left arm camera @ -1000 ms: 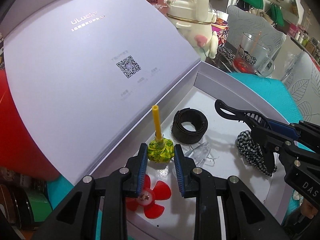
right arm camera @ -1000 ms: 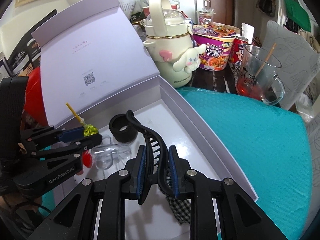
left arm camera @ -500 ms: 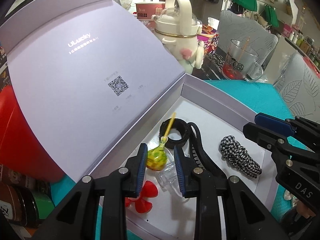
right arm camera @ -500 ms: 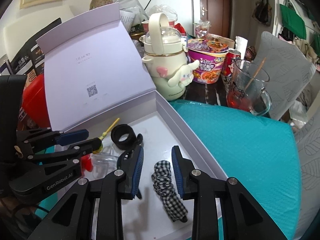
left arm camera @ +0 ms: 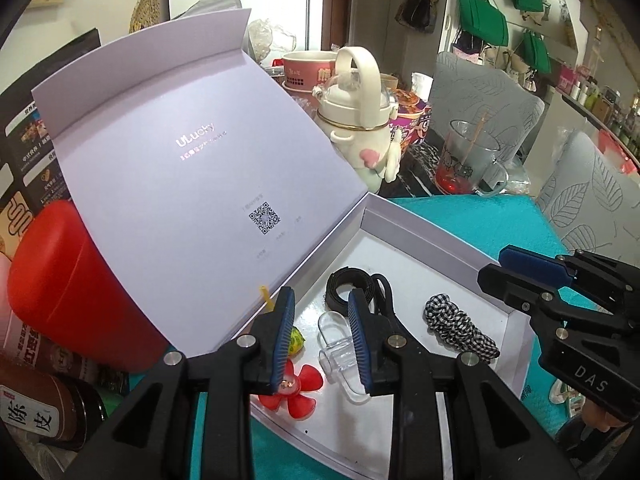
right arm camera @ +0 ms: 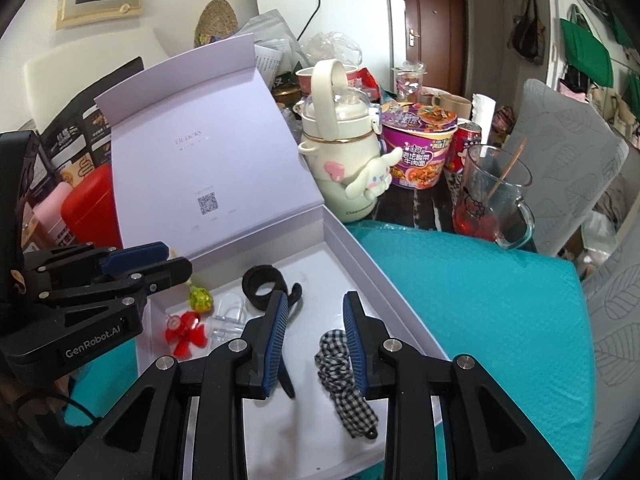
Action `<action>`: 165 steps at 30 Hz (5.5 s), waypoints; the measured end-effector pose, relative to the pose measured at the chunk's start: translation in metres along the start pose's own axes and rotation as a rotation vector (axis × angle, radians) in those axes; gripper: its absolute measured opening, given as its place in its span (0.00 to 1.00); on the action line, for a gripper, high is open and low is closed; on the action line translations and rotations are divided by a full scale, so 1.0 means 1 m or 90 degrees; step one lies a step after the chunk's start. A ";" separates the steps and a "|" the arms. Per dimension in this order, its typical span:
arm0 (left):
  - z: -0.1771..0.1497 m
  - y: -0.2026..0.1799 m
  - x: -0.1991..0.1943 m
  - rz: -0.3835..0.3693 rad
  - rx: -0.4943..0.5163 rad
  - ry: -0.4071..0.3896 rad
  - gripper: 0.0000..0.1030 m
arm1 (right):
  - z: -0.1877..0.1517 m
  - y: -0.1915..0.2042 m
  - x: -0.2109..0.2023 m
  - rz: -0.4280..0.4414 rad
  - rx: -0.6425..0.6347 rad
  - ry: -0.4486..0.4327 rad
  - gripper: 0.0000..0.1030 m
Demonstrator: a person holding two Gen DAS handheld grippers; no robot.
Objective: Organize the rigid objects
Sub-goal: 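Withdraw both tools from the box toward the clear claw clip and pink mirror, then grasp the marbled S-shaped claw clip with the left tool while the right tool grasps the pink mirror, then lift both held items and carry them toward the white box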
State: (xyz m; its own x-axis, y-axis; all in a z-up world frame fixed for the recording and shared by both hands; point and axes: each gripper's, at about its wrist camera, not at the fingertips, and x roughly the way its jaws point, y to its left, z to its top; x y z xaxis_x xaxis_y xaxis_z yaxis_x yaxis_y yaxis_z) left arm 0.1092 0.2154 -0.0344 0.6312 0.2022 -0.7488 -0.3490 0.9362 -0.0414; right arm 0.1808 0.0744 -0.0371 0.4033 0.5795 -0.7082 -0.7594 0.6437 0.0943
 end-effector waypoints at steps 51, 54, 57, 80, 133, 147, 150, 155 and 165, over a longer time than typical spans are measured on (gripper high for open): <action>-0.078 -0.099 -0.168 -0.066 0.085 -0.150 0.96 | -0.106 -0.001 -0.203 -0.136 0.058 -0.108 0.70; -0.086 -0.104 -0.169 -0.071 0.088 -0.142 0.96 | -0.117 -0.005 -0.209 -0.141 0.072 -0.107 0.70; -0.092 -0.110 -0.169 -0.081 0.088 -0.134 0.96 | -0.127 -0.010 -0.217 -0.147 0.082 -0.107 0.70; -0.126 -0.182 -0.126 -0.158 0.127 -0.049 0.96 | -0.205 -0.069 -0.219 -0.203 0.164 -0.053 0.70; -0.127 -0.267 0.002 -0.200 0.204 0.059 0.54 | -0.270 -0.128 -0.155 -0.177 0.189 0.050 0.55; -0.170 -0.191 -0.054 -0.160 0.147 0.047 0.54 | -0.273 -0.091 -0.156 -0.118 0.177 0.049 0.54; -0.176 -0.173 -0.065 -0.154 0.131 0.043 0.54 | -0.270 -0.075 -0.152 -0.081 0.166 0.050 0.54; -0.185 -0.146 -0.077 -0.136 0.108 0.040 0.54 | -0.263 -0.049 -0.144 -0.056 0.136 0.054 0.54; -0.203 -0.104 -0.102 -0.109 0.080 0.026 0.54 | -0.253 -0.005 -0.126 -0.005 0.095 0.068 0.54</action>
State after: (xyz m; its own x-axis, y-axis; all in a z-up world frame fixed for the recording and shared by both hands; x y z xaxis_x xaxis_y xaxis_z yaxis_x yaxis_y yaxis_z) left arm -0.0595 0.0391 -0.0884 0.6443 0.0279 -0.7643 -0.1482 0.9850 -0.0889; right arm 0.0043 -0.1286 -0.1252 0.3463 0.5236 -0.7784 -0.6698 0.7190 0.1856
